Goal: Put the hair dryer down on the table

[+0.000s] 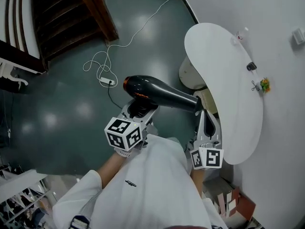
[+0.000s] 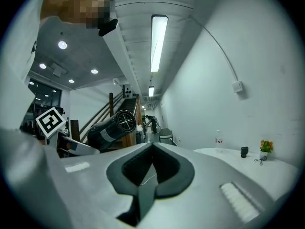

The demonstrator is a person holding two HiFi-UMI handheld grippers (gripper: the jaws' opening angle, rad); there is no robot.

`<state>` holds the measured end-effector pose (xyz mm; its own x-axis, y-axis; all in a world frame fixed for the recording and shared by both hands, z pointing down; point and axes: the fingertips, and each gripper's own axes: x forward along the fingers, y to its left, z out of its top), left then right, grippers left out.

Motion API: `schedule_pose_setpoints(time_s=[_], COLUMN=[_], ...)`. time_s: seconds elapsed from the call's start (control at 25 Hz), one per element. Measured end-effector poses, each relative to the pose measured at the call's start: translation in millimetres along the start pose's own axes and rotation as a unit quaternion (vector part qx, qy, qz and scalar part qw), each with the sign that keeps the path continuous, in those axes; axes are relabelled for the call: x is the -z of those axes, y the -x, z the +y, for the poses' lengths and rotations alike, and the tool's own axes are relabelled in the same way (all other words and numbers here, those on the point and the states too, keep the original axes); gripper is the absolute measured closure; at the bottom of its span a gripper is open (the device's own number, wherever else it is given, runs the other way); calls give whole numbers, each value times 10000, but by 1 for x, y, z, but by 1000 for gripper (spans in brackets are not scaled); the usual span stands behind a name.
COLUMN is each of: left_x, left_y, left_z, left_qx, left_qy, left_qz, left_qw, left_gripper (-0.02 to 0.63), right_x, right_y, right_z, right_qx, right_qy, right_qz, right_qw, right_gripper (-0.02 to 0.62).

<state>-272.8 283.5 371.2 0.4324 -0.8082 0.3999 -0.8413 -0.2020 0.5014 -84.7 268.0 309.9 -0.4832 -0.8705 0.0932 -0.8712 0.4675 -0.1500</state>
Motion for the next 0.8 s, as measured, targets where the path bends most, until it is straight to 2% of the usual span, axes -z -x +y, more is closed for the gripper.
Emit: schedule_pose_setpoints(time_s=[0.4, 0.8], left_x=[-20, -25], left_y=[6, -7], left_z=[51, 68], left_qx=[-161, -433], left_qy=[203, 255], left_qz=[-107, -207], left_qw=[9996, 9985], left_gripper=[324, 324], right_x=[5, 8], right_y=[-49, -79], right_z=[33, 26], right_qx=[-153, -420], right_qy=[102, 75], right_qz=[192, 209], right_qw=[9996, 9989], right_gripper=[584, 584])
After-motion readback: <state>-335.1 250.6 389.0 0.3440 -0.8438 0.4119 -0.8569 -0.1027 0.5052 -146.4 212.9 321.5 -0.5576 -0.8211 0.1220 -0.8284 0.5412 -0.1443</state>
